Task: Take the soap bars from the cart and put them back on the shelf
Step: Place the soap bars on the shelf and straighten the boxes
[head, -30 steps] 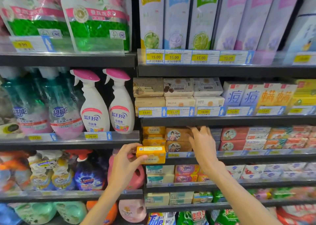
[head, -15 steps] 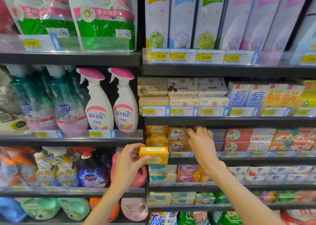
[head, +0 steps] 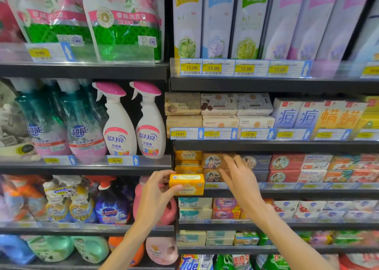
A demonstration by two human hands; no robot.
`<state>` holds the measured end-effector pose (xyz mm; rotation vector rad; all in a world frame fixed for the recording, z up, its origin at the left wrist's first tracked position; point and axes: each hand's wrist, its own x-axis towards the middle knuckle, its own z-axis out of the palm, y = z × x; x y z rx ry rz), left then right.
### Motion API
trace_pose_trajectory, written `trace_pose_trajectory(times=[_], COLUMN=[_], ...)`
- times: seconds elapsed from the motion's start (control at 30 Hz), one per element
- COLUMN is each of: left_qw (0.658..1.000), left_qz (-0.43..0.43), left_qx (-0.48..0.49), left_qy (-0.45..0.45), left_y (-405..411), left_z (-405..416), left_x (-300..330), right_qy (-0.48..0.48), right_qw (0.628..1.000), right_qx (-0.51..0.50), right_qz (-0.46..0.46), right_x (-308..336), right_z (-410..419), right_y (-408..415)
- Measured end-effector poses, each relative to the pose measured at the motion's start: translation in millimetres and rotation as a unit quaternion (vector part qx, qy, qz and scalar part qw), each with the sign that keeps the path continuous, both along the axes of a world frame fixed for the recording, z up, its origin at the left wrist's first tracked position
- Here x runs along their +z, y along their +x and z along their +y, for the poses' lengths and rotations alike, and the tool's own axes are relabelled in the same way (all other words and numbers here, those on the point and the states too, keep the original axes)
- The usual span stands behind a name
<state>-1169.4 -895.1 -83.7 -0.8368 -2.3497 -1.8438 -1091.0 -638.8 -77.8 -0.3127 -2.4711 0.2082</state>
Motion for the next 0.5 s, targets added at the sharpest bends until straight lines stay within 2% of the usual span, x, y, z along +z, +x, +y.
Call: trace_pose_trajectory(times=[0.1,0.33,0.5], left_qw=[1.000,0.981,0.923], left_qz=[0.028,0.149,0.299], left_qx=[0.008,0.072,0.108], left_qy=[0.008,-0.101,-0.219], left_y=[1,-5,-11], left_z=[7,31,33], left_x=[9,38,31], right_qy=[-0.075,-0.091,-0.094], right_qw=[0.995,0.991,0.991], right_qx=[0.068,0.092,0.097], right_qz=[-0.002,0.013,0.014], right_x=[-5,-9,-14], right_z=[-13,-21,-13], right_y=[10,15,23])
